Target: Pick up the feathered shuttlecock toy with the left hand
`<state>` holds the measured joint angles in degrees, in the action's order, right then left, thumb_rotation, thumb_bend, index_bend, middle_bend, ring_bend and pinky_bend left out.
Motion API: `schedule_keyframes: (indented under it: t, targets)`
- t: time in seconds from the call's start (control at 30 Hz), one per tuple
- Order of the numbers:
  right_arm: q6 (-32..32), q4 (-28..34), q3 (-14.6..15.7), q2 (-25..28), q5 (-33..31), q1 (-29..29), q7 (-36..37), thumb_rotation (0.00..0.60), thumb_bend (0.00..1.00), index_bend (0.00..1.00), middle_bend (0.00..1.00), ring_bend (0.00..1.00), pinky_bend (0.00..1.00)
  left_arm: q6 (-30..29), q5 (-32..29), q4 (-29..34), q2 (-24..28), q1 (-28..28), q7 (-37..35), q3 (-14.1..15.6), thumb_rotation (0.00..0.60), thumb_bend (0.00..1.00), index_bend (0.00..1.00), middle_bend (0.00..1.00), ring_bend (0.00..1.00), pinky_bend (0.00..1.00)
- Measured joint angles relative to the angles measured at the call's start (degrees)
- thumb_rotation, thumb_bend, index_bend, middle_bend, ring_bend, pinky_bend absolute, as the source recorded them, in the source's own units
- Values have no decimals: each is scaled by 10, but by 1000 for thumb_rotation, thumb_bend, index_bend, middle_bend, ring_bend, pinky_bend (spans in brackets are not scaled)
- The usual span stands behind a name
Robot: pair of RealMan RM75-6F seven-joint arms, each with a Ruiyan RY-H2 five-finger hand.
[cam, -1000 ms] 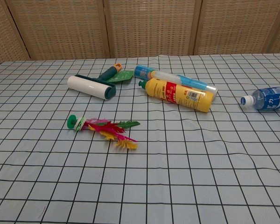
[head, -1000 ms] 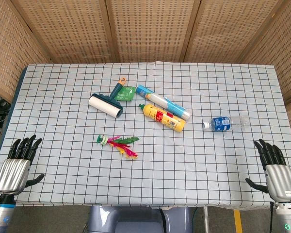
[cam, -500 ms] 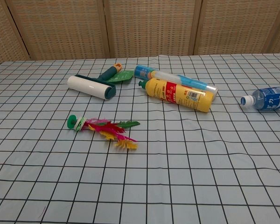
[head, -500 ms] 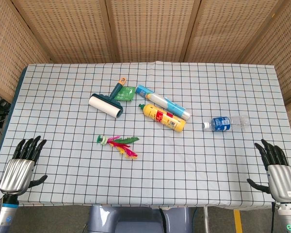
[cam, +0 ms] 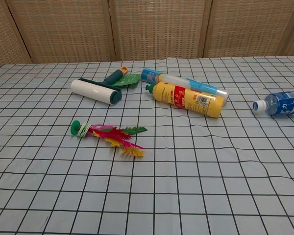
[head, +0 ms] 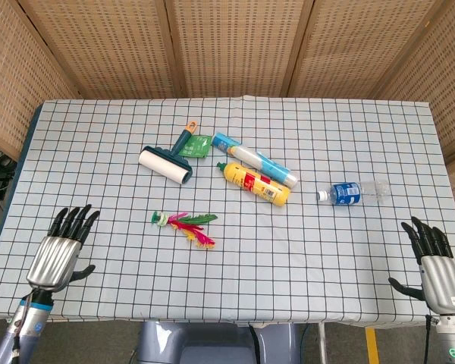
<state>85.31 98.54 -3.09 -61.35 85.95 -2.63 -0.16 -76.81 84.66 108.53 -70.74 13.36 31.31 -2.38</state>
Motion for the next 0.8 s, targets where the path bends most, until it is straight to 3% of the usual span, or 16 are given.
schedule_keyframes:
  t: [0.27,0.5,0.8]
  targets:
    - [-8,-4,-1,-1,-9,-2,5,600,85,7,0,0,0,96,-73,-48,-109,94,61,-54,600,154,362,0,0,0]
    - [-15,-9,-5,1,-21,-3,18,600,85,7,0,0,0,144,-133,-128,-204,170,119,-89,600,198,438,0,0,0]
    - [-22,-16,-9,4,-32,-4,38,600,82,13,0,0,0,172,-196,-166,-273,221,169,-100,600,214,480,0,0,0]
